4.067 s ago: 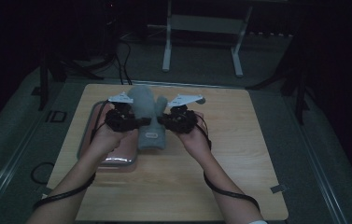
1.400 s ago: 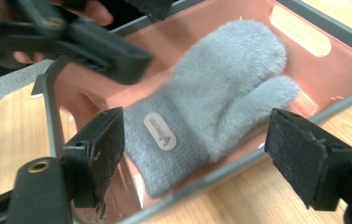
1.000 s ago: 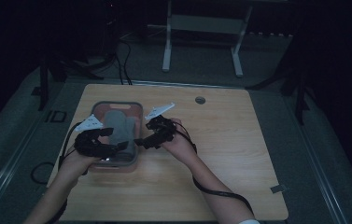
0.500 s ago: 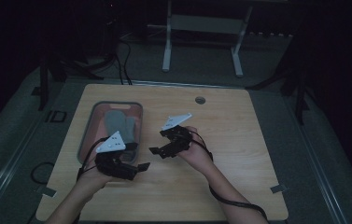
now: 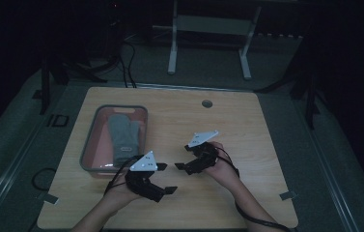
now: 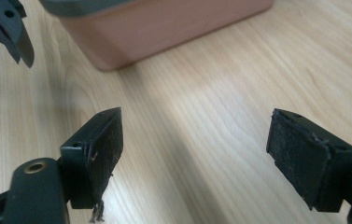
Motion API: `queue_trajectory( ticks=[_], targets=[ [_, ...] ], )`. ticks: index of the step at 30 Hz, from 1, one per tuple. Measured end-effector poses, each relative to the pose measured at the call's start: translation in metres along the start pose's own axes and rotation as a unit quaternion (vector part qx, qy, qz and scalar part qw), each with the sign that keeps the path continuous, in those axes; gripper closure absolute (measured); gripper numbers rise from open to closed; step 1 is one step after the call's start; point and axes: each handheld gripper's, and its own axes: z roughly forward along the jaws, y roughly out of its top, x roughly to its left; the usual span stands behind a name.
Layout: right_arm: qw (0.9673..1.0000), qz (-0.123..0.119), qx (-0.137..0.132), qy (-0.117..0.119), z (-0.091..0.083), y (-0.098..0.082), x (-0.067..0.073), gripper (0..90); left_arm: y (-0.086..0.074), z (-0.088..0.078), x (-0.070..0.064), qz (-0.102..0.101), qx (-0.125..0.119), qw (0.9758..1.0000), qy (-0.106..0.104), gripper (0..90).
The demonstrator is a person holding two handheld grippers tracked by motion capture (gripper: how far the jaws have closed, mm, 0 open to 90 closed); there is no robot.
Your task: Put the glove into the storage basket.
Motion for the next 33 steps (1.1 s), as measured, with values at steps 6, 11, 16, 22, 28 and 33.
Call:
queue_trajectory(
  ticks=[6, 11, 16, 22, 28, 33],
  targets=[
    [1.0, 0.004, 0.004, 0.0, -0.003, -0.023, -0.005, 17.5, -0.008, 0.025, -0.004, 0.013, 0.018, 0.9996, -0.017, 15.8],
    [0.9999, -0.005, 0.014, -0.006, -0.003, -0.042, -0.008, 14.3, -0.014, 0.038, -0.004, 0.023, 0.028, 0.999, -0.026, 15.8],
    [0.9992, -0.023, 0.007, -0.032, -0.008, -0.057, -0.007, 14.3, -0.02, 0.046, -0.004, 0.026, 0.039, 0.9986, -0.024, 15.8],
    [0.9988, -0.024, 0.011, -0.042, -0.018, -0.075, -0.008, 14.2, -0.026, 0.052, -0.003, 0.028, 0.039, 0.9985, -0.026, 15.8],
    [0.9985, -0.017, 0.007, -0.051, -0.028, -0.09, -0.009, 14.2, -0.032, 0.057, -0.003, 0.025, 0.04, 0.9984, -0.032, 15.8],
    [0.9985, -0.015, 0.006, -0.053, -0.028, -0.092, -0.01, 14.3, -0.035, 0.059, -0.003, 0.023, 0.042, 0.9982, -0.036, 15.8]
  ],
)
